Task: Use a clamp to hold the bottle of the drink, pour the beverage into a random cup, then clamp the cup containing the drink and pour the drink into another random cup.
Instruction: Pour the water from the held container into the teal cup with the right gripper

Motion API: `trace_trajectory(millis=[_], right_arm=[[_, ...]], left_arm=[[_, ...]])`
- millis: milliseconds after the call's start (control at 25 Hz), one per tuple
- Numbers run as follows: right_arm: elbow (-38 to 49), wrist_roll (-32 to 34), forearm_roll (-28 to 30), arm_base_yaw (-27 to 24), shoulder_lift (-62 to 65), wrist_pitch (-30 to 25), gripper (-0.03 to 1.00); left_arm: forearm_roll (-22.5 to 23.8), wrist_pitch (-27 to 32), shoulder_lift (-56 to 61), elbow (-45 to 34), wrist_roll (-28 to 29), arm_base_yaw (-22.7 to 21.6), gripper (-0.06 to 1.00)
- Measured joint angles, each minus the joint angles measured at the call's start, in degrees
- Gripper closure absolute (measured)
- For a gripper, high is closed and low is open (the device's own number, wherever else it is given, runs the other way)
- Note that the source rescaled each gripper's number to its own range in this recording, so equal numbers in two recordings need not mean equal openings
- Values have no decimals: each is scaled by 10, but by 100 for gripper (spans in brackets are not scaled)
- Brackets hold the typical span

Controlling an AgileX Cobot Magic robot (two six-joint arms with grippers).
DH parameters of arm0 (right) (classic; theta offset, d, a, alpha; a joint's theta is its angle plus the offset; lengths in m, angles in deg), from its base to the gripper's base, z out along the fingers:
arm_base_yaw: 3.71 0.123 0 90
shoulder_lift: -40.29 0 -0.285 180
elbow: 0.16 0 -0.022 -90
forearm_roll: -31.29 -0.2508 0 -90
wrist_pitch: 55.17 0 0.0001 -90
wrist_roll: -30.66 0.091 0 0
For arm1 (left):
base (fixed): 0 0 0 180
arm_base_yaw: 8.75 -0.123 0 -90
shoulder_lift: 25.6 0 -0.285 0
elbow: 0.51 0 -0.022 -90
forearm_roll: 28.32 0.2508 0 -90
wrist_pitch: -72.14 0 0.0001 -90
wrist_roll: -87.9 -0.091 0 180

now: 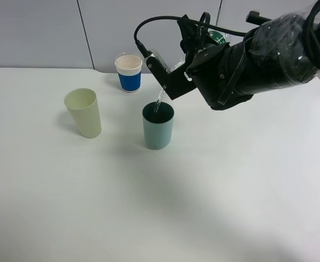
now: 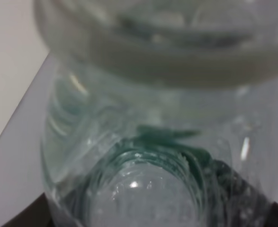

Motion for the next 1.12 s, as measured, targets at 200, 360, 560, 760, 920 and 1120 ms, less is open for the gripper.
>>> trace_trajectory(millis=[200,360,560,760,920,1120], right_arm=[[0,-9,0,0,0,-11,95],[0,-31,0,0,0,-15,95],[0,-59,0,0,0,-15,95],[0,-86,0,0,0,-15,95],[0,-116,0,0,0,-13,95],[0,-138,1,0,0,-10,95]], left_arm=[[0,0,0,0,0,0,-6],[0,0,0,0,0,0,-6],[0,0,0,0,0,0,-6],[0,0,0,0,0,0,-6],[0,0,0,0,0,0,-6],[0,0,0,0,0,0,-6]])
